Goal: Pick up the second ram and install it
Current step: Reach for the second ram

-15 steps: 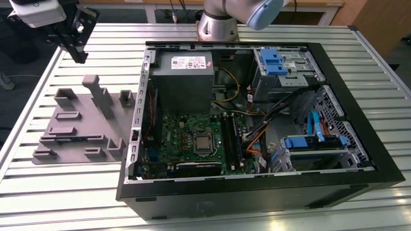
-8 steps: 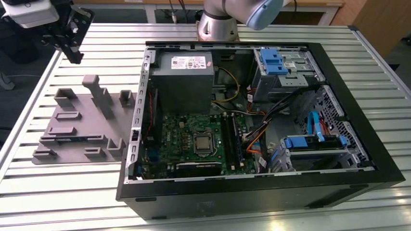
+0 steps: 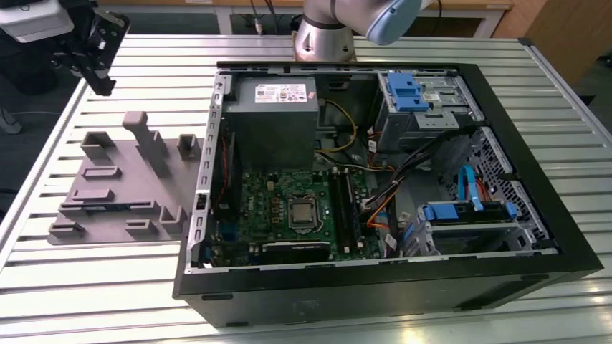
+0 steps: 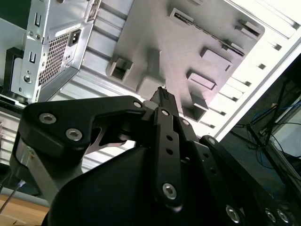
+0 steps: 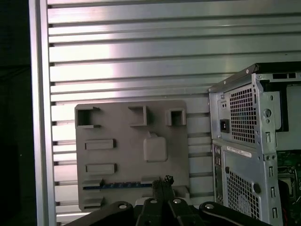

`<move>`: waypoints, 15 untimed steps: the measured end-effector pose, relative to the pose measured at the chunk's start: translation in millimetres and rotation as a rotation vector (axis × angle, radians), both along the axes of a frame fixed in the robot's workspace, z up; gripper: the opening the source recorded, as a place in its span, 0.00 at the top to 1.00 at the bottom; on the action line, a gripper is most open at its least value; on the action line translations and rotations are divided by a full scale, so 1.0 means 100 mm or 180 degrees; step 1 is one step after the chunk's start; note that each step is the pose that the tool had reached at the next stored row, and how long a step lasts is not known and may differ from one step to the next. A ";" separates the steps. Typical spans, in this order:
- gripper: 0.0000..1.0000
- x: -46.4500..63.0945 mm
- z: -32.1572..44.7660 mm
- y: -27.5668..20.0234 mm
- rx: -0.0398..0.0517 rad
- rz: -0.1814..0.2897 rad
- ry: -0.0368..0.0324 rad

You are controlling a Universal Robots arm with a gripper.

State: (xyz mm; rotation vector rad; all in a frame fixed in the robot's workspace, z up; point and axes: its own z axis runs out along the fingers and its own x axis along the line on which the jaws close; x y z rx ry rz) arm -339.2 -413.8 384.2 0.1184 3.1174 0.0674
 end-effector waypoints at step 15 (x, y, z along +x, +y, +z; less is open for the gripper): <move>0.89 -0.33 -0.048 -0.107 0.0000 0.0000 0.0000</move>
